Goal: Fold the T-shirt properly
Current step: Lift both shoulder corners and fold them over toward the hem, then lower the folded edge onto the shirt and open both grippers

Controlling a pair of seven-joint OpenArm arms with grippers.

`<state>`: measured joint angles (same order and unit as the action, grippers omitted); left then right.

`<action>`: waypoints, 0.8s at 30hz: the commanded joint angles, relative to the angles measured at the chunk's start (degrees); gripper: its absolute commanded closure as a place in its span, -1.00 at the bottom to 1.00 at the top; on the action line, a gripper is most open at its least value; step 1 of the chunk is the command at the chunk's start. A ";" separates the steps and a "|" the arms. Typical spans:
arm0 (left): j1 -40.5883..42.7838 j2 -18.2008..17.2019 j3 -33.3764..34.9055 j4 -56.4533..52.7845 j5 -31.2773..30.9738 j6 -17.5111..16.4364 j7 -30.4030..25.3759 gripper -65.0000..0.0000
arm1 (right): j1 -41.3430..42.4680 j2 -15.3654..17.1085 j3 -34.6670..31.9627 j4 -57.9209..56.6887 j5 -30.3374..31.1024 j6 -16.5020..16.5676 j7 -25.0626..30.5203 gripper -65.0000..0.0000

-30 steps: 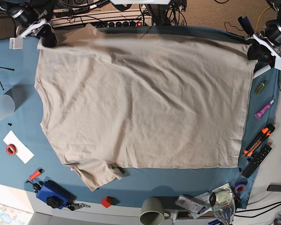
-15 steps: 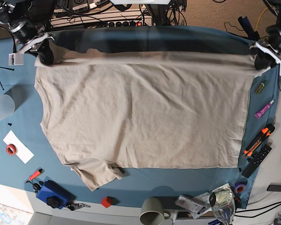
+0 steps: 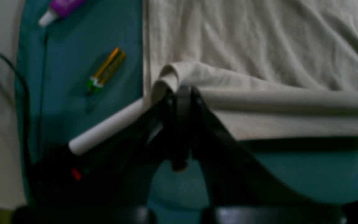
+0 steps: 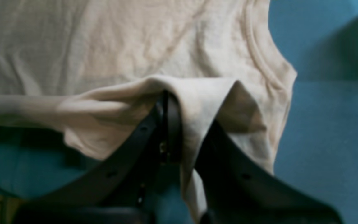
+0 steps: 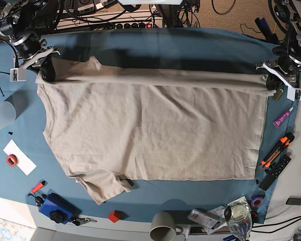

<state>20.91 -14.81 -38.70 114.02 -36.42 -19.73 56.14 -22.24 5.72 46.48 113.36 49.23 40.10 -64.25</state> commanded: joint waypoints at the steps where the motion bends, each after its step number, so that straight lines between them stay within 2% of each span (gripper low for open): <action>1: -0.31 -1.09 -0.35 0.83 -0.17 0.00 -1.90 1.00 | 0.59 0.94 0.33 0.90 0.46 -0.10 1.99 1.00; 7: -0.35 -1.09 -0.35 -0.55 -0.20 -0.04 -2.27 1.00 | 1.29 0.94 0.33 0.90 -0.90 -0.10 2.80 1.00; 18: -5.57 -1.09 -0.26 -6.19 -0.20 -0.87 -2.16 1.00 | 1.46 0.94 0.28 0.76 -4.55 -0.10 5.38 1.00; 24: -5.86 -1.11 0.72 -7.50 -0.22 -1.14 -2.27 1.00 | 3.87 0.96 -4.02 -2.56 -8.87 -0.10 6.40 1.00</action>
<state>15.46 -14.81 -37.63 105.71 -36.40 -20.82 55.37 -18.65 5.72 42.11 109.89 39.31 40.10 -59.64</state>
